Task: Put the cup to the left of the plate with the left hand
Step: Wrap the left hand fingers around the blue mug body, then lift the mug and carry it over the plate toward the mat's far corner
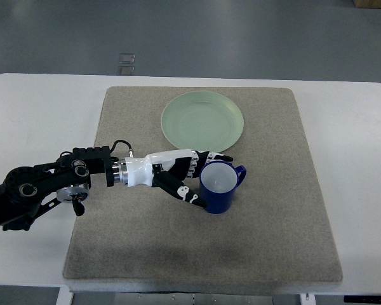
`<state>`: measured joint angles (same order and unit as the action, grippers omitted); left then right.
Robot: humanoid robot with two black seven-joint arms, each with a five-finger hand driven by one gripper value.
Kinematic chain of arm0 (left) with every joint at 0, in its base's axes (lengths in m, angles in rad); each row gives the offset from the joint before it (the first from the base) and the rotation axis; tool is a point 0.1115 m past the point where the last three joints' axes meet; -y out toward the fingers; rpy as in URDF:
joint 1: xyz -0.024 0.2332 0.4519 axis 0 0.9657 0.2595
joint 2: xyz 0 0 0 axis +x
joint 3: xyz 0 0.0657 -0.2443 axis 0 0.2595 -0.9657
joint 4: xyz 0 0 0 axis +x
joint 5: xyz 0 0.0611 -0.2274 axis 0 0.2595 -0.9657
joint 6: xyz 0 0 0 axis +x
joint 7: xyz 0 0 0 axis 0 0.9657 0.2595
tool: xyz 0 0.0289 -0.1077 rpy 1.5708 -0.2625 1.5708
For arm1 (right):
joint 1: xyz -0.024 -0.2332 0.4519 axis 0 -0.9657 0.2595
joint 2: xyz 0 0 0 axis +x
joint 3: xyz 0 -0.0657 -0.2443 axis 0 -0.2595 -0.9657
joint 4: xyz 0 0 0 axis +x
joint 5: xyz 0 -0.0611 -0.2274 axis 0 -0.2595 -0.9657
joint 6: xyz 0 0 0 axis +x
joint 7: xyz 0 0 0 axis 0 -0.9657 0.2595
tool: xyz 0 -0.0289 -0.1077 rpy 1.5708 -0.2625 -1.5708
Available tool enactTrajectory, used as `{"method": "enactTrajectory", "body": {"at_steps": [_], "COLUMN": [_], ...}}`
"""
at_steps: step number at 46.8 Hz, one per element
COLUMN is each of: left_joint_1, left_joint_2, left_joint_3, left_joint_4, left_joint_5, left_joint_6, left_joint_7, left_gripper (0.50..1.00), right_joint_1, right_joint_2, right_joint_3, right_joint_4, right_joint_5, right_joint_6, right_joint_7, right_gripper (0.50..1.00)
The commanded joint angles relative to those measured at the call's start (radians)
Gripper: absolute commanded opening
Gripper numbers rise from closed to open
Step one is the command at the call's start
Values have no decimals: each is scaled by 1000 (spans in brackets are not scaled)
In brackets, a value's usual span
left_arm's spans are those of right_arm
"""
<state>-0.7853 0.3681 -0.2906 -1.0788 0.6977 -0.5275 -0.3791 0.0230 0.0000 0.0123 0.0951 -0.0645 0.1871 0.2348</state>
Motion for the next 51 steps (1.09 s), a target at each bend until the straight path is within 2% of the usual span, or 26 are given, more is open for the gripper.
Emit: {"method": "enactTrajectory", "body": {"at_steps": [1, 4, 13, 28, 32, 39, 42, 49, 51], "left_joint_1": [-2, 0, -2, -2, -2, -2, -2, -2, -2], "left_joint_2": [0, -8, -15, -15, -15, -23, -29, -38, -38], "left_joint_3": [-1, -1, -1, -1, -1, -1, -1, -1, -2], "left_joint_4": [-3, 0, 11, 14, 16, 16, 20, 37, 37], "left_joint_5": [0, 2, 2, 3, 5, 5, 5, 3, -1], "left_joint_6": [0, 0, 0, 17, 17, 18, 21, 44, 44], "left_joint_7": [0, 0, 0, 0, 0, 0, 0, 0, 0], "left_gripper": [939, 902, 866, 831, 791, 673, 662, 591, 587], "right_joint_1": [0, 0, 0, 0, 0, 0, 0, 0, 0], "right_joint_2": [0, 0, 0, 0, 0, 0, 0, 0, 0], "right_joint_3": [0, 0, 0, 0, 0, 0, 0, 0, 0], "right_joint_4": [0, 0, 0, 0, 0, 0, 0, 0, 0], "right_joint_5": [0, 0, 0, 0, 0, 0, 0, 0, 0], "right_joint_6": [0, 0, 0, 0, 0, 0, 0, 0, 0], "right_joint_7": [0, 0, 0, 0, 0, 0, 0, 0, 0], "right_gripper": [932, 932, 932, 932, 932, 932, 932, 932, 932]}}
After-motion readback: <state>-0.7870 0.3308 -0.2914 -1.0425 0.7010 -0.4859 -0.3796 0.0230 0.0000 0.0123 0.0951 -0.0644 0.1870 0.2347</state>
